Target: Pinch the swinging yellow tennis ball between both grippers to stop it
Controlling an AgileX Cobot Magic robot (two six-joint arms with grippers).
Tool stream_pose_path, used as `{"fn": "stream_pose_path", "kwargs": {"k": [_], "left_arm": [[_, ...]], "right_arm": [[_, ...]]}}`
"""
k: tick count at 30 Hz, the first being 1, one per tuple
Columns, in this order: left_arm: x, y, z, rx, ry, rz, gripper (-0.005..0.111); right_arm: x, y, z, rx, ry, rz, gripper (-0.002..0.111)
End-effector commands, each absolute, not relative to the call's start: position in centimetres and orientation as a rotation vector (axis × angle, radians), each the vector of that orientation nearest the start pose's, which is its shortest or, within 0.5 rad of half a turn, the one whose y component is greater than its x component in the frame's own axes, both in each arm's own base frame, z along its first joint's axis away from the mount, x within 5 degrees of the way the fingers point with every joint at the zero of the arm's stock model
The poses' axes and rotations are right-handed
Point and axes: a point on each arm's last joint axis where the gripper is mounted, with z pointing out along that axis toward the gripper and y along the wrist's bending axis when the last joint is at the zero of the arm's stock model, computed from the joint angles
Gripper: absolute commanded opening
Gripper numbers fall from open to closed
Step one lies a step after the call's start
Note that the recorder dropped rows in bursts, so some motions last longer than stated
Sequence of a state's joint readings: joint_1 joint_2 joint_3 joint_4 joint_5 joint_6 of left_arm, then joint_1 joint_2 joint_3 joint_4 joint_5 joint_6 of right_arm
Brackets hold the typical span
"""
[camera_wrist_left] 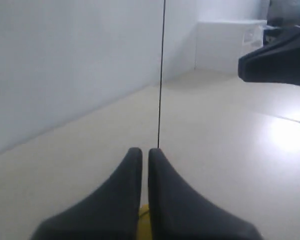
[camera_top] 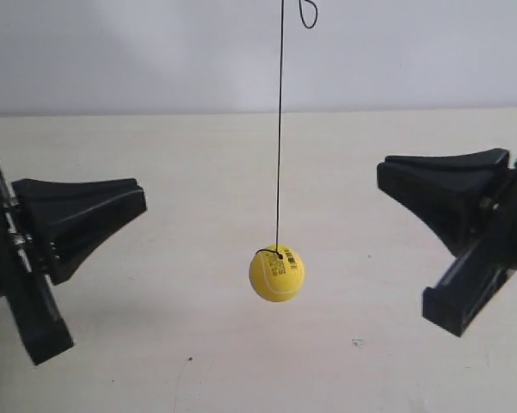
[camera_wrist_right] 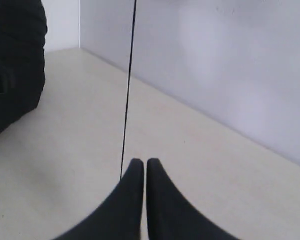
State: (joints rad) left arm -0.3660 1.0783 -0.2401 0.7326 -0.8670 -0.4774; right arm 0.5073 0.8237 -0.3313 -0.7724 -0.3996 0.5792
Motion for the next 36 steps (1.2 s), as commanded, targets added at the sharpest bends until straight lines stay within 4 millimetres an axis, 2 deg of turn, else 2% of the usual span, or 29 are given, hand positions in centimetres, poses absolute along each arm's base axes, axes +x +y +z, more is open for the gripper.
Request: {"fn": "stream_pose_path", "kwargs": {"k": [1,6,11,16,36], "left_arm": [[12.2,-9.5,25.4,0.677,1.323,-0.666,0.005],[8.4,-8.0,27.8,0.583,1.147,-0.754,0.005],[5.8,-6.9,28.9,0.563,1.005,-0.756,0.005],[5.1,-6.5,29.2,0.545,0.985,-0.734,0.005],[5.1,-6.5,29.1,0.549,0.991,-0.727,0.005]], "right_arm": [[10.6,7.9,28.0,-0.601,1.506,0.498,0.000],[6.9,5.5,29.5,-0.460,1.344,0.574,0.000],[4.6,3.9,30.4,-0.399,1.227,0.571,0.000],[4.0,3.6,30.6,-0.393,1.187,0.575,0.000],[4.0,3.6,30.6,-0.395,1.187,0.574,0.000]]}}
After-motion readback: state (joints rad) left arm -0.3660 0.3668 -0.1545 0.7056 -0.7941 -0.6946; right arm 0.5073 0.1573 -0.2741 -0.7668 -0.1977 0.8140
